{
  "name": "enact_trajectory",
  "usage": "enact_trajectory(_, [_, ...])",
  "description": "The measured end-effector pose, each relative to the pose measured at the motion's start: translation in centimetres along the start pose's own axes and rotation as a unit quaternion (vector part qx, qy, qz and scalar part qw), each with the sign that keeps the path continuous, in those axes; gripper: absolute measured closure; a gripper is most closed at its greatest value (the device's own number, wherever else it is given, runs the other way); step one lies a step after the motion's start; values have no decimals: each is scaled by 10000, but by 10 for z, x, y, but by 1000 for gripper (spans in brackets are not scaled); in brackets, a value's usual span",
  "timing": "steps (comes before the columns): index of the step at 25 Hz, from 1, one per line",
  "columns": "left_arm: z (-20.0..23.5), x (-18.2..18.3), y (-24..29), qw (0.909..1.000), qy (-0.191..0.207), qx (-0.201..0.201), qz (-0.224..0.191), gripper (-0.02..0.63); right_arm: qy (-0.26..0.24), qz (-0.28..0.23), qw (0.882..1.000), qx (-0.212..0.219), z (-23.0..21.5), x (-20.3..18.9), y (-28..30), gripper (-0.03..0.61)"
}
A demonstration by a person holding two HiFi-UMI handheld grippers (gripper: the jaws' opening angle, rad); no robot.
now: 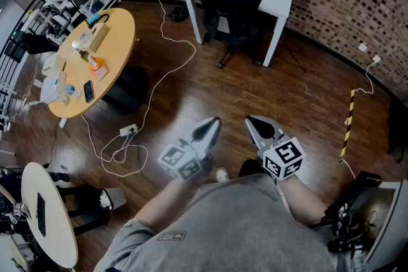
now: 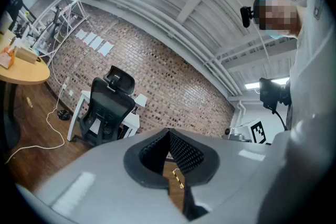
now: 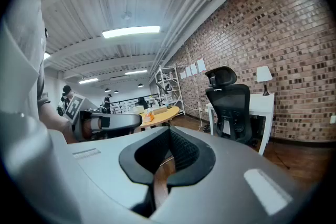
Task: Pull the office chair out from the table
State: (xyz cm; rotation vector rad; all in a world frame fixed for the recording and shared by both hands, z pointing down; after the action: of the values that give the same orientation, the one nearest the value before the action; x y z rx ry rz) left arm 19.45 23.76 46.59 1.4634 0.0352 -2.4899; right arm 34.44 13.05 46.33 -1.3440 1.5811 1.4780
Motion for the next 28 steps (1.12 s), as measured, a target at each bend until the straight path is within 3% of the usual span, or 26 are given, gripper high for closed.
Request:
enact_trajectory(9, [34, 19, 21, 9990, 357, 172, -182, 612, -442, 170, 9988, -76, -15, 22, 27, 568])
enact_trajectory(16, [70, 47, 86, 9985, 439, 321, -50, 612, -442, 61, 9990, -48, -88, 54, 65, 568])
enact_trajectory(28, [110, 96, 188, 9958, 568, 633, -340, 612, -684, 3, 9974, 223, -192, 103, 117, 568])
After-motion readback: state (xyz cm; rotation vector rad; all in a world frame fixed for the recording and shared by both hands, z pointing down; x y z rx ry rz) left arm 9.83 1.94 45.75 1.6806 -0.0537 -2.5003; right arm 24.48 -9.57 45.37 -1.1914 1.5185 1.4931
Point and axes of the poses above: the fingertips, and each gripper's own axes: y forward along the fingers, z to its left, x out of its top, the point moved 7 cm from there along -y, backward along the fingers, and after that the axes turned 7 degrees about z, right-handed, at the moved point
